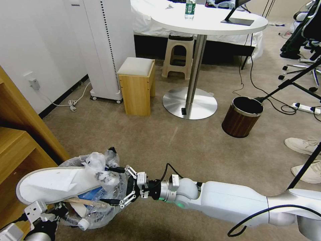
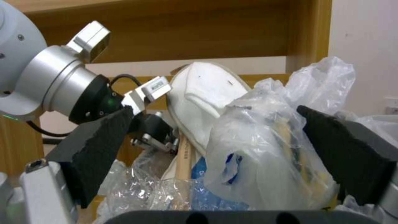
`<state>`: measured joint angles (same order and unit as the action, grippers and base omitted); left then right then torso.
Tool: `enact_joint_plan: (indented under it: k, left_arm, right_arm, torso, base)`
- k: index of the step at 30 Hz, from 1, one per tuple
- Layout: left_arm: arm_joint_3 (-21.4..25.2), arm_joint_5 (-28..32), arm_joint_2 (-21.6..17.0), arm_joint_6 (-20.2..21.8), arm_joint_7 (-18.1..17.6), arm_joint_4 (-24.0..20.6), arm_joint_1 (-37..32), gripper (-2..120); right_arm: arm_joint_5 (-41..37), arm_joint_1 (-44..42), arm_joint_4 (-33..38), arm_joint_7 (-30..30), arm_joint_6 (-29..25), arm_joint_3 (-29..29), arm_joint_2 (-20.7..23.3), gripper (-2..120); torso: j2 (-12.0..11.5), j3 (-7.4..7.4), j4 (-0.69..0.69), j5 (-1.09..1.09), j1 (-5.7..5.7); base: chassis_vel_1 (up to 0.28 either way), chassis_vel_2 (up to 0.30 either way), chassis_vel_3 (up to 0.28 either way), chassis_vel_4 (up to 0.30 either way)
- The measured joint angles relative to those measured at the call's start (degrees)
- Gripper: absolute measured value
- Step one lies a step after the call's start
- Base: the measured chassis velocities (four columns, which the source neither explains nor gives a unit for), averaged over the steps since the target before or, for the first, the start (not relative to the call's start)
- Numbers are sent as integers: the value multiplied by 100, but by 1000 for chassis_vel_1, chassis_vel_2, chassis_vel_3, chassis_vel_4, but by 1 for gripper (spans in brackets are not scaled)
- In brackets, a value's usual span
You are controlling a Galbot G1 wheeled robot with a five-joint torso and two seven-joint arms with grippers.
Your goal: Pick up the trash bin and place the garbage on the floor into it.
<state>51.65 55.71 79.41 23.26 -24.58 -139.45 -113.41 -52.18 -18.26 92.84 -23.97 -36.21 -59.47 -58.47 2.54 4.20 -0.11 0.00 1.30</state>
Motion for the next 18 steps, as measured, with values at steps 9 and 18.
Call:
enact_joint_plan:
  k: [9,18]
  left_arm:
    - [-21,-18,26,5,-2,45,-3,0]
    - [-23,-30,7,18,-4,173,-57,0]
  right_arm:
    - [-5,-22,184,58,36,21,93,100]
    - [-25,-50,348,110,54,224,238,100]
  torso:
    - [0,0,0,0,0]
    - [0,0,0,0,0]
  base:
    - [0,0,0,0]
    - [0,0,0,0]
